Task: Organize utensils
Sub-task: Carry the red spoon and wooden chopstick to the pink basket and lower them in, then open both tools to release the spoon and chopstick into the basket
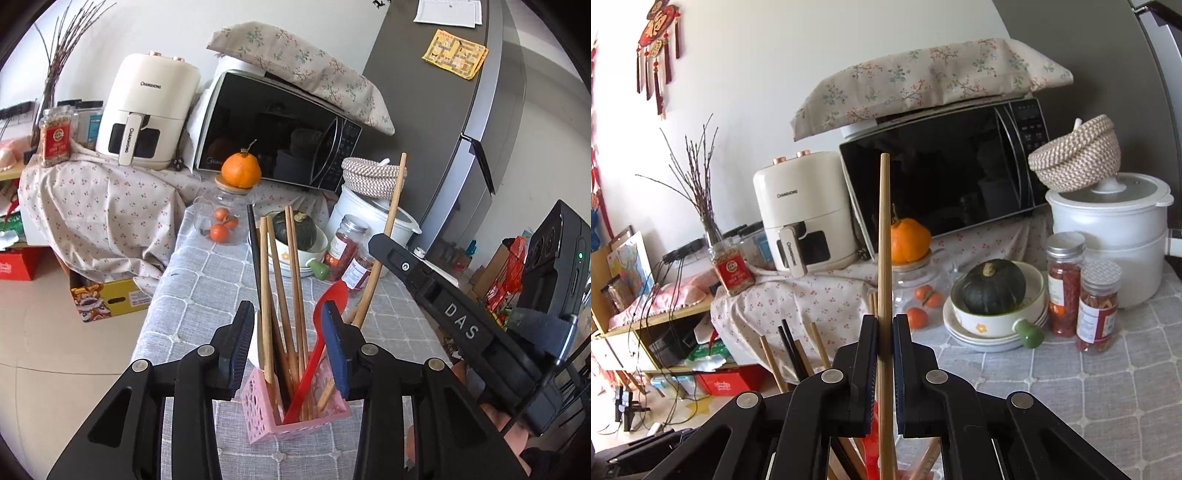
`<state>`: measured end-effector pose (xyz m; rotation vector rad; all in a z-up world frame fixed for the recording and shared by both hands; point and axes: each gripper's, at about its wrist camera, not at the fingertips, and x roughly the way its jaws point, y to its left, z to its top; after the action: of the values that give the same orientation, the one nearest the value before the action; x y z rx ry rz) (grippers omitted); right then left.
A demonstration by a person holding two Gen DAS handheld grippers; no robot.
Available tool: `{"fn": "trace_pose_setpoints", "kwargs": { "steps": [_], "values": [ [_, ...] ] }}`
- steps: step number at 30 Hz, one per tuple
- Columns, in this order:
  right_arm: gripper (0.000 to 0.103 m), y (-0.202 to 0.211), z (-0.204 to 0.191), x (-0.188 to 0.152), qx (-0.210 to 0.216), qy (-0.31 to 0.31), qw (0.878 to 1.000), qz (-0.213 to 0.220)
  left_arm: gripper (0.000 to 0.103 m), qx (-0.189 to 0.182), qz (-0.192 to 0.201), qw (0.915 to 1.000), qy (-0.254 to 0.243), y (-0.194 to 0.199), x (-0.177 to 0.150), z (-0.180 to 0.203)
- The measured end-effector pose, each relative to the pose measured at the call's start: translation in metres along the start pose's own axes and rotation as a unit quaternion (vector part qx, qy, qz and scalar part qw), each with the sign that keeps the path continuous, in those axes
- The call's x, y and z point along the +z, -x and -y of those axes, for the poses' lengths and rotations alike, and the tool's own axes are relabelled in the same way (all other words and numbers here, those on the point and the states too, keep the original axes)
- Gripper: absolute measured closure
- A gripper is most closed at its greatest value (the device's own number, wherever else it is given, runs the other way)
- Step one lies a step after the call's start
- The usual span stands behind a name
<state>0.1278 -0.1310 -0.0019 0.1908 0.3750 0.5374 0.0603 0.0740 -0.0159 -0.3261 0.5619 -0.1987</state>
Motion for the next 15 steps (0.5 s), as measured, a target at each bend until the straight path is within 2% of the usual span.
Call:
{"fn": "trace_pose_setpoints", "kwargs": {
  "steps": [6, 10, 15],
  "values": [
    [0.099, -0.012, -0.009, -0.024, -0.022, 0.040, 0.999, -0.018, 0.063, 0.005, -0.027, 0.9992, 0.030, -0.007, 0.003, -0.016],
    [0.099, -0.019, -0.012, -0.044, -0.043, 0.055, 0.997, -0.022, 0.063, 0.007, -0.035, 0.9990, 0.027, -0.008, 0.003, -0.017],
    [0.099, -0.019, -0.018, -0.053, -0.053, 0.077, 0.996, -0.011, 0.063, 0.003, -0.042, 0.9989, 0.021, -0.007, 0.002, -0.018]
  ]
}}
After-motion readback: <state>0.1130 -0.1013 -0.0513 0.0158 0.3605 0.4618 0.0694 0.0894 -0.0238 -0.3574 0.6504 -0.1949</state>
